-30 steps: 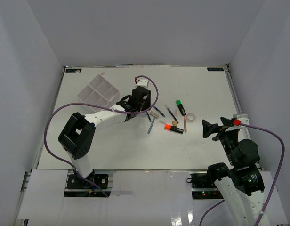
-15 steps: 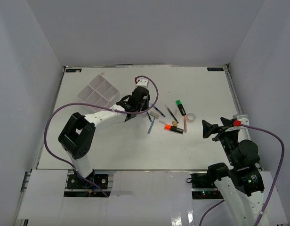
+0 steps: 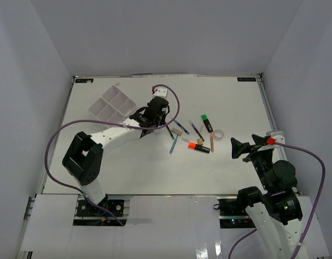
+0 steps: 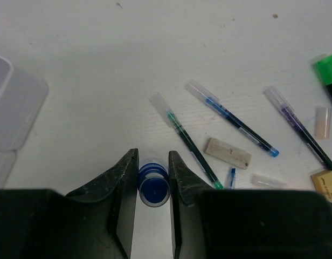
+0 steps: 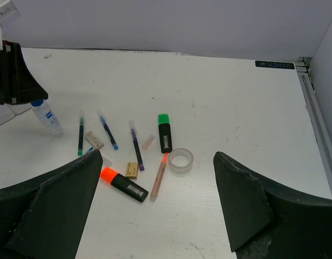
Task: Sort the stationery into containers
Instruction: Pick up the stationery from the center of the board, then place the stationery in the storage box.
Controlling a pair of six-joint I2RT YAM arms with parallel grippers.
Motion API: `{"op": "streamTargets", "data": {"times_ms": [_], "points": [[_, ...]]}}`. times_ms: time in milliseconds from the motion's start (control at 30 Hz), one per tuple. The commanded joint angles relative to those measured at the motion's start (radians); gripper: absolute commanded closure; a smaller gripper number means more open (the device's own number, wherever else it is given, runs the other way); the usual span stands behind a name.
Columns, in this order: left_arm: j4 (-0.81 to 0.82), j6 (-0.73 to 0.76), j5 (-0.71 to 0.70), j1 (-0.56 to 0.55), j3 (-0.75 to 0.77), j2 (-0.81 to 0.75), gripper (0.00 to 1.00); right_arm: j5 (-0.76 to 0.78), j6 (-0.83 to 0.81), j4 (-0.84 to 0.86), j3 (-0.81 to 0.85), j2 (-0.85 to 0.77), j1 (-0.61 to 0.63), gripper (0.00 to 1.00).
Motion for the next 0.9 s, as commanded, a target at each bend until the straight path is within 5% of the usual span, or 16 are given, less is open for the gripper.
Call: {"op": "streamTargets", "data": {"times_ms": [0,400,867], "points": [[-0.027,0.092,-0.109,0.042,0.114,-0.115,0.94,-0.016,-0.005,0.045,0.0,-0.011,0.006,0.1],[-0.048,0.184,-0.007,0.418,0.36,-0.077,0.94,-0.047,-0.007,0.062,-0.012,-0.025,0.017,0.1],[-0.05,0.106,0.081,0.575,0.4,0.04,0.94,-0.063,-0.007,0.072,-0.038,-0.061,0.027,0.1]]}}
